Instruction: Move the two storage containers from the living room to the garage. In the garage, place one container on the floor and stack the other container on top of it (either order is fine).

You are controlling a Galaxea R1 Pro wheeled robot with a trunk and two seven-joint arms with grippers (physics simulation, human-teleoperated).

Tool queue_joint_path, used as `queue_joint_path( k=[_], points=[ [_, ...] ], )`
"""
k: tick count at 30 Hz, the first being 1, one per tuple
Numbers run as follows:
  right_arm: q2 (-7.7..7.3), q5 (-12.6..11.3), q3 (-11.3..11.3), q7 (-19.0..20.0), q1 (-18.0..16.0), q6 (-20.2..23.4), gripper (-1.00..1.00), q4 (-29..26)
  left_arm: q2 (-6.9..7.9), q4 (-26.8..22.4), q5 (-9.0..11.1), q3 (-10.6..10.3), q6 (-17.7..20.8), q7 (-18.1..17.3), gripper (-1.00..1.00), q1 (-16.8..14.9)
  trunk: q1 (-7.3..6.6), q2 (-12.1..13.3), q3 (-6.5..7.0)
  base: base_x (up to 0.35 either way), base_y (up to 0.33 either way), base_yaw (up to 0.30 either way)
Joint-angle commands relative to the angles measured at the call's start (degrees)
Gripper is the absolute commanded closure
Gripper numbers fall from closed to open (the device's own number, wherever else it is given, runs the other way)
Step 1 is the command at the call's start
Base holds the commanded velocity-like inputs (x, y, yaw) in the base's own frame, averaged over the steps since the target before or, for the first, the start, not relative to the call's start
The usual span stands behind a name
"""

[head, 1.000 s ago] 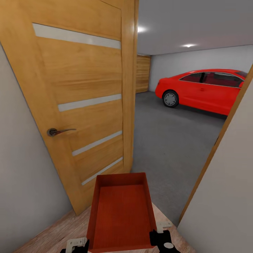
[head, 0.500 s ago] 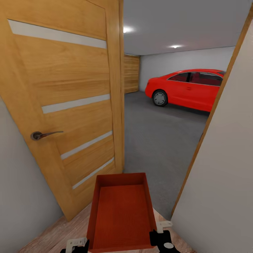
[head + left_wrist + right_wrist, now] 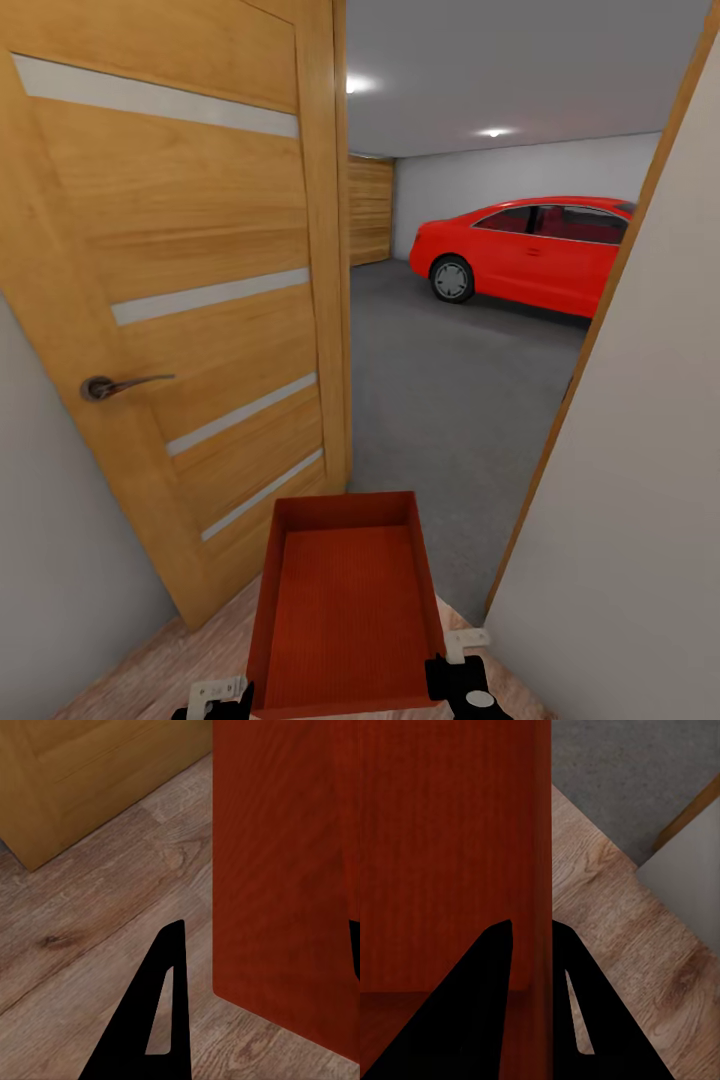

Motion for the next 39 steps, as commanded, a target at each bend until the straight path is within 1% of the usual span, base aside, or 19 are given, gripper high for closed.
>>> queue_joint_path(
  k=[1, 8, 18, 26, 39],
  points=[
    [-0.04, 0.1, -2.7, -0.5, -0.1, -0.2, 1.00, -0.3, 0.79, 0.1, 0.0, 1.0, 0.0, 0.0, 1.00, 0.0, 0.01, 0.0, -0.06, 0.109, 0.000, -0.001],
    [-0.08, 0.1, -2.7, -0.5, -0.1, -0.2, 1.00, -0.3, 0.80, 0.1, 0.0, 1.0, 0.0, 0.0, 1.00, 0.0, 0.01, 0.0, -0.06, 0.193, 0.000, 0.000],
    [-0.05, 0.1, -2.7, -0.5, -0.1, -0.2, 1.00, -0.3, 0.80, 0.1, 0.0, 1.0, 0.0, 0.0, 1.00, 0.0, 0.01, 0.0, -0.06, 0.032, 0.001, 0.000],
    [-0.07, 0.1, -2.7, -0.5, -0.1, -0.2, 1.00, -0.3, 0.77, 0.1, 0.0, 1.0, 0.0, 0.0, 1.00, 0.0, 0.01, 0.0, -0.06, 0.159, 0.135, 0.000],
    [-0.05, 0.1, -2.7, -0.5, -0.1, -0.2, 1.00, -0.3, 0.78, 0.1, 0.0, 1.0, 0.0, 0.0, 1.00, 0.0, 0.01, 0.0, -0.06, 0.018, 0.013, 0.000]
  ],
)
